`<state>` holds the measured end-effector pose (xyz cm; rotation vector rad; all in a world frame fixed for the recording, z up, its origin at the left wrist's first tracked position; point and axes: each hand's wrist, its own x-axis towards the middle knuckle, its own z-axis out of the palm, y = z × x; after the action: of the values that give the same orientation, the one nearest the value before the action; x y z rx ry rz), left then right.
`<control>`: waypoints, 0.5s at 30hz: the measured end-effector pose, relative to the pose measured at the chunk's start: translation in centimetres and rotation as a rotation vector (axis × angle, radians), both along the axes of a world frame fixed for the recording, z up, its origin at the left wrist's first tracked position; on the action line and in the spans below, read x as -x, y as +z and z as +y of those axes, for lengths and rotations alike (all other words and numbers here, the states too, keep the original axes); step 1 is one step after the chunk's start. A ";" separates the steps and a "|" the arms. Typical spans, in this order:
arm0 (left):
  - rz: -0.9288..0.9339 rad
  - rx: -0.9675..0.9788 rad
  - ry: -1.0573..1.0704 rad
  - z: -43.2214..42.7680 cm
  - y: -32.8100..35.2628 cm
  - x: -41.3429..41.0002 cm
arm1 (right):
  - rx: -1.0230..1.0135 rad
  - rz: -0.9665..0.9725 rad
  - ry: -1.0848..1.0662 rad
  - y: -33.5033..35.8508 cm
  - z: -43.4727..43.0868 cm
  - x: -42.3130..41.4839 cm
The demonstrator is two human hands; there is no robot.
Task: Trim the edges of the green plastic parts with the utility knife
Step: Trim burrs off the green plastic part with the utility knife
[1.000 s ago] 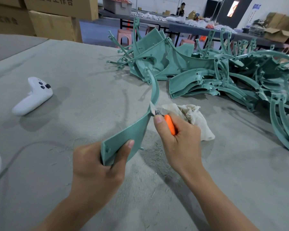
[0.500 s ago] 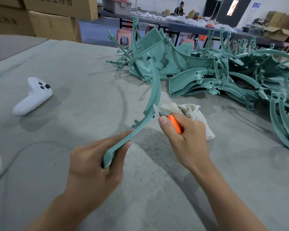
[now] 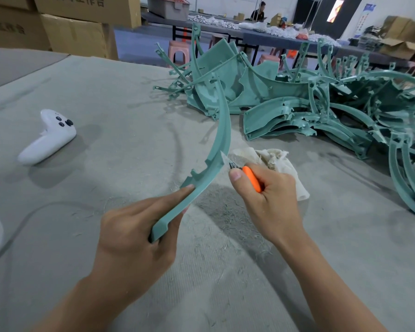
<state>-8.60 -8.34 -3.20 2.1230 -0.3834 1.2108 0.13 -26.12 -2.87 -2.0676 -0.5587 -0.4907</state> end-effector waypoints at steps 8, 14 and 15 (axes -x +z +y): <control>0.014 -0.012 0.016 -0.1 -0.2 0.1 | -0.022 0.025 -0.015 -0.2 0.0 -0.3; 0.027 -0.027 0.001 -0.2 -0.6 0.1 | -0.017 -0.006 -0.030 0.0 -0.6 -0.8; 0.022 -0.028 0.011 -0.2 -0.6 0.1 | -0.017 -0.010 -0.010 -0.1 -0.5 -0.6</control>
<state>-8.70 -8.54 -3.82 2.1629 -0.3812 1.1942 0.71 -26.64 -2.96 -2.0539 -0.5486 -0.5108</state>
